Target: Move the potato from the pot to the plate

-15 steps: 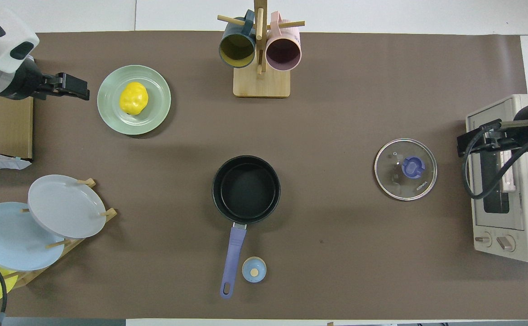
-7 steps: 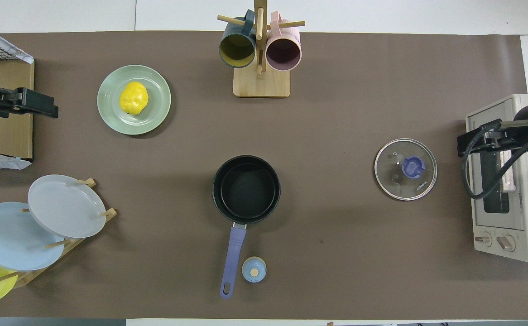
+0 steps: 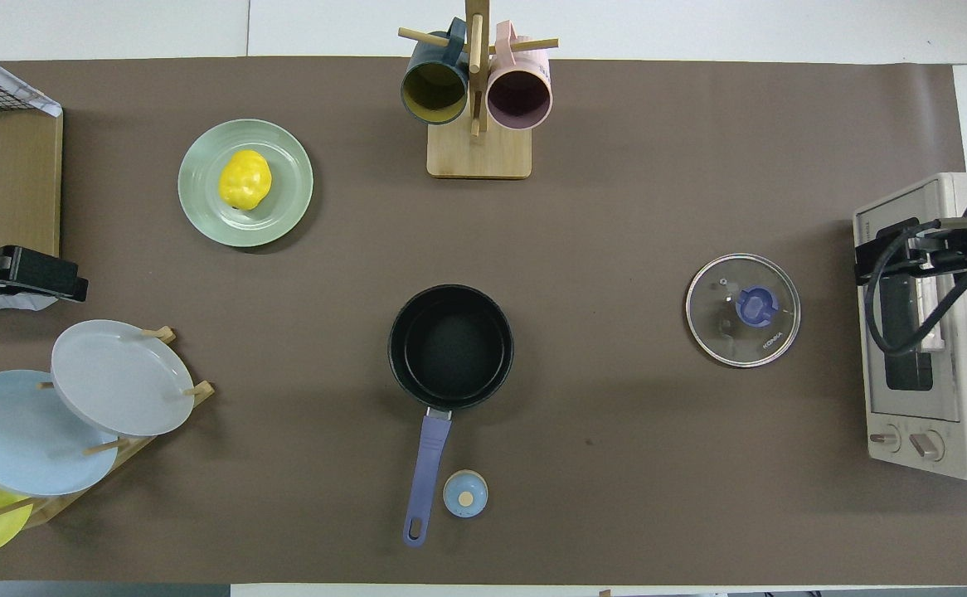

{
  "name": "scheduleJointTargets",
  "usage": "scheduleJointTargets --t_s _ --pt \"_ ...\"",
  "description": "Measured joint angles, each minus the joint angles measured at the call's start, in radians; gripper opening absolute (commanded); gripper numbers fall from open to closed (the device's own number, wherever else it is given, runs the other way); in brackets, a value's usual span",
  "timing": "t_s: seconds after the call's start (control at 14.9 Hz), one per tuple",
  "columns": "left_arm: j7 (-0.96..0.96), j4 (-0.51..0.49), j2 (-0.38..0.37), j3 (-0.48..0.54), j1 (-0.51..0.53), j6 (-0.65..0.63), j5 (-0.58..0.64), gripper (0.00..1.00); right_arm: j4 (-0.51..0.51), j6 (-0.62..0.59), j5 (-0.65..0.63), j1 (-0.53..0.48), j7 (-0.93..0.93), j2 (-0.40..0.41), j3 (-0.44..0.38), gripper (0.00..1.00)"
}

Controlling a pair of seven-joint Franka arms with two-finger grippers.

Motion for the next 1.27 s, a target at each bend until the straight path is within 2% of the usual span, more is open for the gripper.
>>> scheduleJointTargets --t_s 0.33,1.27 --pt "-0.001 0.063 0.023 -0.004 -0.001 -0.039 0.0 1.0 0.001 0.014 0.024 -0.013 0.001 -0.001 -0.004 1.0" --pt "-0.001 0.071 0.029 -0.016 -0.005 -0.041 0.0 1.0 0.001 0.015 0.036 -0.033 0.001 -0.001 -0.003 1.0"
